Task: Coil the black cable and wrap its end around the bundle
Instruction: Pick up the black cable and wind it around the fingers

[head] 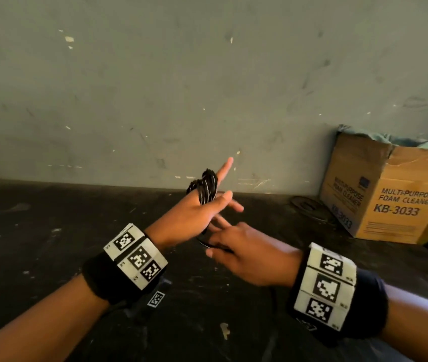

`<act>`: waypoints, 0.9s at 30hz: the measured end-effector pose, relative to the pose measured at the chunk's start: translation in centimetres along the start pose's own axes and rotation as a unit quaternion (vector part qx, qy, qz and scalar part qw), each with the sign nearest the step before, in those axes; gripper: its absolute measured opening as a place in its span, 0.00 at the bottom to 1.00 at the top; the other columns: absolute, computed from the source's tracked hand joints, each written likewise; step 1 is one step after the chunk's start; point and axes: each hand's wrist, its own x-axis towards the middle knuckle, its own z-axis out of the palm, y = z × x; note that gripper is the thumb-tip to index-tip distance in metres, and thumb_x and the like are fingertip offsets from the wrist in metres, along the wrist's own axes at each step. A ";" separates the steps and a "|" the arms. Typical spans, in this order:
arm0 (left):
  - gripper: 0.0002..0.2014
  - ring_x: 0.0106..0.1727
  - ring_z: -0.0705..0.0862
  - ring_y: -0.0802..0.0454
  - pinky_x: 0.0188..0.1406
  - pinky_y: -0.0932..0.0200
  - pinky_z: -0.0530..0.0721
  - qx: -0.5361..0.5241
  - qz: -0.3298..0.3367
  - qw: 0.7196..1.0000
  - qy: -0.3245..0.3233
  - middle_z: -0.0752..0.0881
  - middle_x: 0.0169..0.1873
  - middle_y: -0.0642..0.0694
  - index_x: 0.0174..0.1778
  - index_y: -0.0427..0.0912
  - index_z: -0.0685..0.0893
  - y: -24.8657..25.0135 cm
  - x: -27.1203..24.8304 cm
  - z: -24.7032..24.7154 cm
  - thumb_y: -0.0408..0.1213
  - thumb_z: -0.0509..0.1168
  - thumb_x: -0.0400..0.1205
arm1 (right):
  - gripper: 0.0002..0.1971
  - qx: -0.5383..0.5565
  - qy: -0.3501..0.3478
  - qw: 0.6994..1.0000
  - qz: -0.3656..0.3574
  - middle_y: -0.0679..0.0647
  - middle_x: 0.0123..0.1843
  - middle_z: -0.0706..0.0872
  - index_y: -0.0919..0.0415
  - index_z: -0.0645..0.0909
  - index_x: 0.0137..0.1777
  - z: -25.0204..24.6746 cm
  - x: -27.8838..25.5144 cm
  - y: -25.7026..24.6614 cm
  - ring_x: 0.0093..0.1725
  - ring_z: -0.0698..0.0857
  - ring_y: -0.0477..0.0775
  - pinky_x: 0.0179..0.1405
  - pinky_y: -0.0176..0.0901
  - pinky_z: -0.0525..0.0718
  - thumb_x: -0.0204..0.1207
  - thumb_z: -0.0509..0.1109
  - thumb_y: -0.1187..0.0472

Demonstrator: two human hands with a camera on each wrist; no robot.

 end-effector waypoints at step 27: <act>0.24 0.08 0.67 0.61 0.08 0.67 0.57 -0.421 0.071 0.904 -0.011 0.77 0.19 0.46 0.77 0.54 0.70 0.5 -1.6 -1.5 0.38 0.52 0.83 | 0.12 0.243 0.198 0.950 0.016 0.50 0.30 0.79 0.60 0.79 0.39 0.5 1.0 2.0 0.24 0.75 0.42 0.23 0.32 0.73 0.84 0.59 0.63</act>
